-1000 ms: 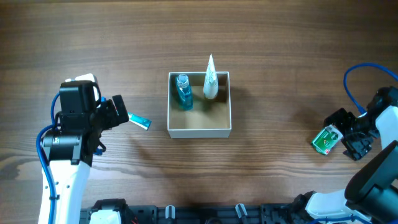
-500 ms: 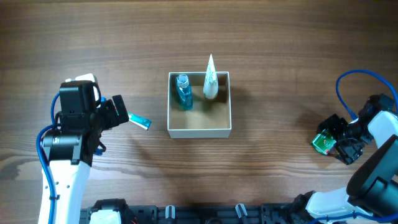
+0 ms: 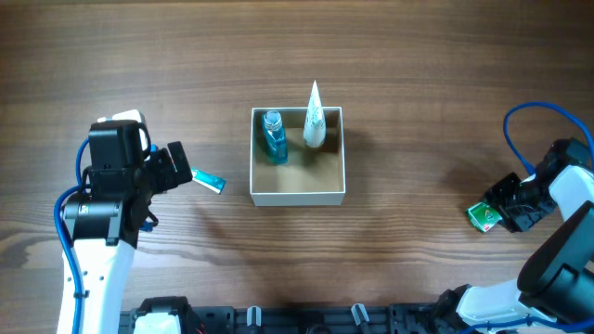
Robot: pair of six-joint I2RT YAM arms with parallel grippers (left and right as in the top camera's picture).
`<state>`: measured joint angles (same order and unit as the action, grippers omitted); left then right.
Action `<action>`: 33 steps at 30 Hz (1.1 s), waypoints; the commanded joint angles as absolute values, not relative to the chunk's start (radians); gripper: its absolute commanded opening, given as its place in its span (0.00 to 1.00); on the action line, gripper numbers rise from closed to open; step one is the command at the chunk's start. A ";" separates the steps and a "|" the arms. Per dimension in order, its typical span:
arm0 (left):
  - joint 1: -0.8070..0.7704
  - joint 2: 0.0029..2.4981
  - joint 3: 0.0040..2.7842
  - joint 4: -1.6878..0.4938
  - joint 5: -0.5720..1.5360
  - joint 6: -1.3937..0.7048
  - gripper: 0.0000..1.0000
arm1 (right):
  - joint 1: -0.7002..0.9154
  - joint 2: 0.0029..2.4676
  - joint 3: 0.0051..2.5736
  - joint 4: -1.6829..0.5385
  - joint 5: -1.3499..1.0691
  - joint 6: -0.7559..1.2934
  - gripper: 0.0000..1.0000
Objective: Pack container
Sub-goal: 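Move the right gripper to the green Dettol soap bar and grasp it, then lower the soap bar into the box front and release it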
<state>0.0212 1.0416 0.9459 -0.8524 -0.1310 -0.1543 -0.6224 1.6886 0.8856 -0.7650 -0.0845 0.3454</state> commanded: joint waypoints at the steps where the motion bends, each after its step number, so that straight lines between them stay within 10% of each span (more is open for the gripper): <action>1: 0.017 1.042 0.963 -0.850 -0.139 -0.142 1.00 | -0.614 1.706 0.875 -0.760 -0.107 0.345 0.47; 17: 0.017 1.042 0.963 -0.850 -0.139 -0.142 1.00 | -0.487 1.508 1.128 -0.963 -0.279 0.271 0.05; 33: 0.017 1.042 0.963 -0.850 -0.139 -0.142 1.00 | 0.483 1.300 1.256 -0.954 -0.074 -0.397 0.04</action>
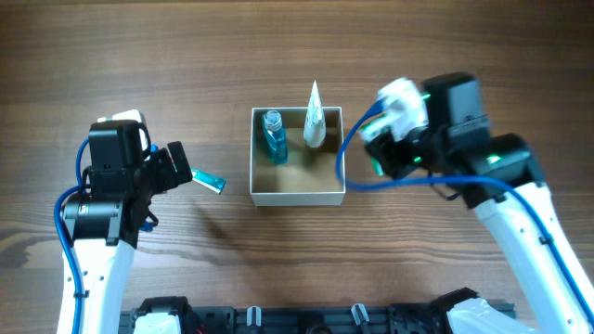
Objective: Pack container
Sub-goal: 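Lower the soap bar into the box front and release it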
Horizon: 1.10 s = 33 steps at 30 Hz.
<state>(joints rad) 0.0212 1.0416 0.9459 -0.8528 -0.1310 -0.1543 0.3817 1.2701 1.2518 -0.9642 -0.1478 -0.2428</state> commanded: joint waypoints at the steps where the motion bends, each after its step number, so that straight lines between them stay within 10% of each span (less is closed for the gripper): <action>1: 0.017 1.042 0.963 -0.850 -0.139 -0.142 1.00 | 0.525 1.317 1.256 -0.948 -0.068 -0.437 0.04; 13: 0.017 1.042 0.963 -0.850 -0.139 -0.142 1.00 | 0.625 1.603 1.256 -0.768 -0.019 -0.546 0.11; 18: 0.017 1.042 0.963 -0.851 -0.139 -0.142 1.00 | 0.625 1.606 1.256 -0.779 -0.019 -0.509 0.64; 26: 0.017 1.042 0.963 -0.850 -0.139 -0.142 1.00 | 0.612 1.398 1.257 -0.777 0.064 -0.224 0.79; 27: 0.017 1.042 0.963 -0.850 -0.139 -0.142 1.00 | 0.590 1.351 1.257 -0.782 0.130 -0.093 0.99; 33: 0.017 1.043 0.963 -0.828 -0.023 -0.241 1.00 | 0.307 1.211 1.256 -0.859 0.165 0.360 1.00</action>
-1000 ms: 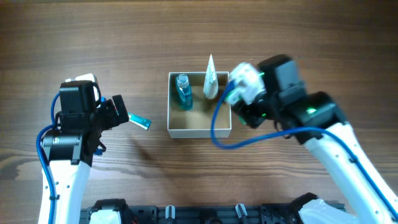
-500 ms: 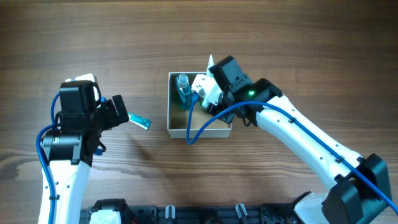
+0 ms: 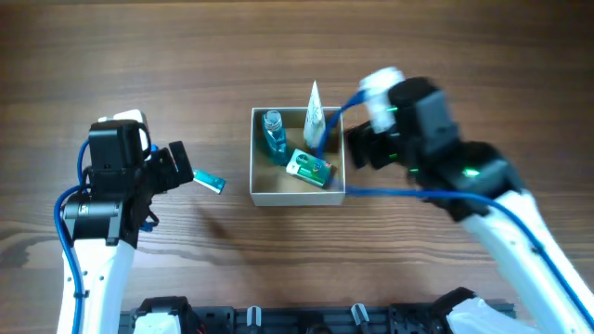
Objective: Pack container
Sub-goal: 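Lower the soap bar into the box front and release it, then grasp the Colgate toothpaste tube with the left gripper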
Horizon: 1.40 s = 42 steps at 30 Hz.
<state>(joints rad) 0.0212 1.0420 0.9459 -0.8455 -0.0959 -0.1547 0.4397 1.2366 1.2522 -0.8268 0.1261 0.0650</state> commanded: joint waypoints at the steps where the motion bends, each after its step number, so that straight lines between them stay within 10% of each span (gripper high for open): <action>1: 0.017 1.048 0.963 -0.828 -0.035 -0.343 1.00 | 0.242 1.211 1.256 -0.875 0.113 0.366 1.00; 6: 0.006 1.168 0.963 -0.857 -0.062 -0.716 0.99 | 0.084 1.287 1.254 -0.944 -0.023 0.305 1.00; 22: -0.005 1.685 0.964 -0.640 0.003 -0.825 1.00 | 0.078 1.430 1.254 -0.986 -0.028 0.287 1.00; 42: -0.004 1.749 0.963 -0.690 -0.070 -0.950 0.95 | 0.078 1.430 1.254 -1.026 -0.039 0.237 1.00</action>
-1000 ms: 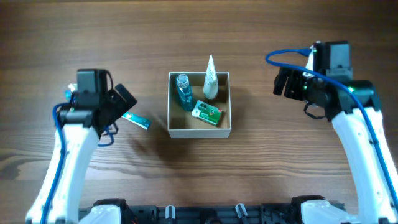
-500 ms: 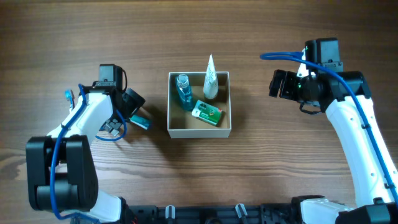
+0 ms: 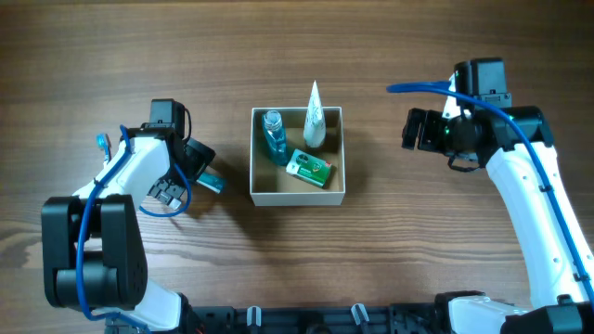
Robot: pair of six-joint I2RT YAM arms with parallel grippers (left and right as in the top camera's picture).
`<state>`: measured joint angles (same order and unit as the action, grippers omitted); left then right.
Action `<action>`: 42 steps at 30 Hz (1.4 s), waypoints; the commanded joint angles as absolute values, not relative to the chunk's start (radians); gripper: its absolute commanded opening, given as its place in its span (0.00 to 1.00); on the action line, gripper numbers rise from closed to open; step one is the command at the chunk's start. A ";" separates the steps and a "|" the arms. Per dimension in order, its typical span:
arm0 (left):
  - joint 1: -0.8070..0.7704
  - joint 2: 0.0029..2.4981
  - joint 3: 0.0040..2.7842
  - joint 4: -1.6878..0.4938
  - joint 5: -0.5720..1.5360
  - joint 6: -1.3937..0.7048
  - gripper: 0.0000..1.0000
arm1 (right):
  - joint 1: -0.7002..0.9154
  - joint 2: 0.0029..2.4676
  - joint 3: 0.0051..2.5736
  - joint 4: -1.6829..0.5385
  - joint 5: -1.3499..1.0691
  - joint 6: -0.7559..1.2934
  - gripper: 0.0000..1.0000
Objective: Pack container
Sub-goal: 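Grasp the Colgate toothpaste tube with the left gripper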
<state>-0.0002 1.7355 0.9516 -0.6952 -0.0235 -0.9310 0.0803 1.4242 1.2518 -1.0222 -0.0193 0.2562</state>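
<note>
The white open box [image 3: 297,193] stands at the table's middle. Inside it, a blue bottle [image 3: 273,137] stands at the back left and a white tube [image 3: 315,119] leans at the back right. A green packet [image 3: 309,168] lies flat in front of them. A small blue sachet [image 3: 213,182] lies on the table left of the box. My left gripper [image 3: 196,167] is down at the sachet's left end, its fingers spread and covering that end. My right gripper [image 3: 414,130] hangs open and empty to the right of the box.
The brown wooden table [image 3: 297,56] carries nothing else that I can see. A black rail [image 3: 306,320] runs along the near edge. Blue cables loop off both arms.
My right gripper has moved from the box's right rim out to the right, still empty. My left arm has swung, putting its gripper down over the sachet's left end. The green packet stays in the box.
My right gripper was at the far right on the green packet, then beside the box's right wall. Then the packet lay in the box with the gripper at the rim. My left arm stayed put beside the sachet until now, when it reached down to it.
</note>
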 commanded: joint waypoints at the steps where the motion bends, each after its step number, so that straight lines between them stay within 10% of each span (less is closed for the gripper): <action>1: -0.004 1.749 0.963 -0.684 -0.069 -0.951 0.91 | 0.078 1.430 1.254 -1.026 -0.050 0.236 1.00; 25: -0.004 1.749 0.963 -0.673 -0.068 -0.950 0.24 | 0.078 1.430 1.254 -1.026 -0.054 0.236 1.00; 42: -0.005 1.620 1.016 -0.689 -0.057 -0.920 0.07 | 0.002 1.430 1.255 -1.026 -0.083 0.290 1.00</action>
<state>-0.0002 1.7092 0.9684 -0.6697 -0.0544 -0.9329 0.0093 1.4242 1.2518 -1.0252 -0.0601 0.2943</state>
